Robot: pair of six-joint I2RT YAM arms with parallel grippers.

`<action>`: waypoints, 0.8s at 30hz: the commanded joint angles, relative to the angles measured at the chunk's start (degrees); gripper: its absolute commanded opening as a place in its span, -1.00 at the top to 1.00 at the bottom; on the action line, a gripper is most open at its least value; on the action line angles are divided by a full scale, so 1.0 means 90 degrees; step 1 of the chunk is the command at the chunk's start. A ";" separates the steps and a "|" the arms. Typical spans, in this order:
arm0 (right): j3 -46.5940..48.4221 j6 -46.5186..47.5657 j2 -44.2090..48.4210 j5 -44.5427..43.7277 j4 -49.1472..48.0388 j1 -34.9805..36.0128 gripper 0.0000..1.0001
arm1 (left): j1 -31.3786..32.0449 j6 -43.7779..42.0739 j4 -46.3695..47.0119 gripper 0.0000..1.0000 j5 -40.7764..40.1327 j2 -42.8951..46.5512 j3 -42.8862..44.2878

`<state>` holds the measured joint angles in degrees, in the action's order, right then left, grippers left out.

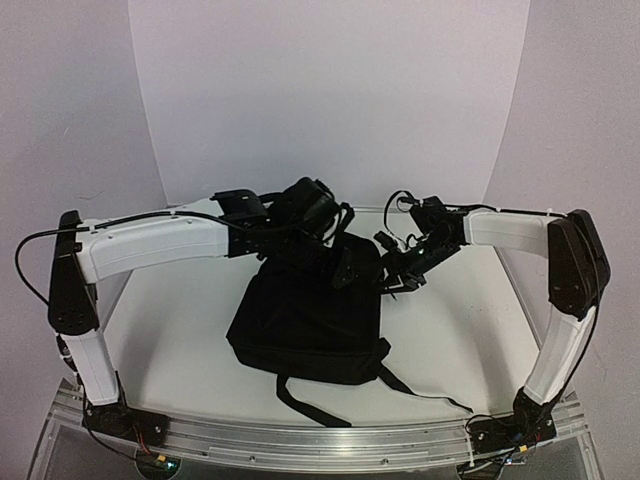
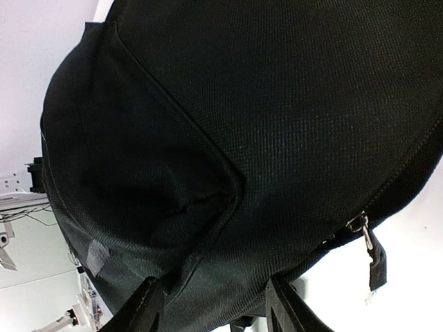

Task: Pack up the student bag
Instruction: Zip the student bag at the center of the board.

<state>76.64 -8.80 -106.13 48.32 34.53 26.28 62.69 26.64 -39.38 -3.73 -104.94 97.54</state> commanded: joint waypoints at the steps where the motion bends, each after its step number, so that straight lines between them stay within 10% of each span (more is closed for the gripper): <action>1: -0.0089 -0.0363 -0.0215 0.0562 -0.0451 0.0000 0.02 | 0.0320 -0.0553 -0.1151 0.06 -0.0944 -0.0801 0.1286; 24: -0.0301 -0.0828 -0.0129 0.1244 -0.0895 0.0012 0.04 | 0.0556 -0.0735 -0.2675 0.26 -0.2077 -0.2667 0.3584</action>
<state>74.20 -15.37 -107.83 55.60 27.58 25.89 67.83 20.73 -61.72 -18.85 -127.96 126.43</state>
